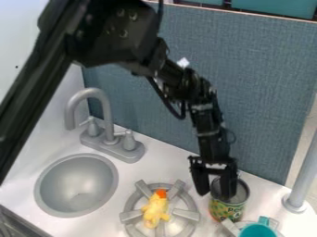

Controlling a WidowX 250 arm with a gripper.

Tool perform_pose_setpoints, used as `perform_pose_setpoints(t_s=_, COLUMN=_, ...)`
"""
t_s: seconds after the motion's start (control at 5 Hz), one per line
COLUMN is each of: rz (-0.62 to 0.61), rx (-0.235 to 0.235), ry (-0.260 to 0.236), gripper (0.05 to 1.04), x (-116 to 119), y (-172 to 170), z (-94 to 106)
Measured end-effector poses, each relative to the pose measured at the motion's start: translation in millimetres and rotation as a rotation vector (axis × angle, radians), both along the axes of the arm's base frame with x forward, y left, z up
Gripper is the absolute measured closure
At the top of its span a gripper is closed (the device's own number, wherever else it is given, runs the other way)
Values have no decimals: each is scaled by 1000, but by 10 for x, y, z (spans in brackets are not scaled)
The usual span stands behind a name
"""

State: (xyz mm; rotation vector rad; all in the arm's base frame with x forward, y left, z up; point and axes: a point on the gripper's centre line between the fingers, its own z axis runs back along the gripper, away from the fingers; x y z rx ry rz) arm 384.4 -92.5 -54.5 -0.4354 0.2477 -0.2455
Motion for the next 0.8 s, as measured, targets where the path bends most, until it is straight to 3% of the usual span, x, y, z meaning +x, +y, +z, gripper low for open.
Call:
perform_pose_setpoints(t_s=0.2, rz=34, rx=57, ry=-103, gripper=83, x=155, y=76, z=290)
perform_pose_setpoints(t_s=0.4, rz=50, rx=75, ry=-182, gripper=83, x=255, y=175, z=587)
perform_pose_setpoints(t_s=0.6, rz=54, rx=149, ry=-238, gripper=83, x=166, y=365, z=851)
perform_pose_setpoints(t_s=0.8, rz=61, rx=345, ry=-275, gripper=83, x=-243, y=574, z=1047)
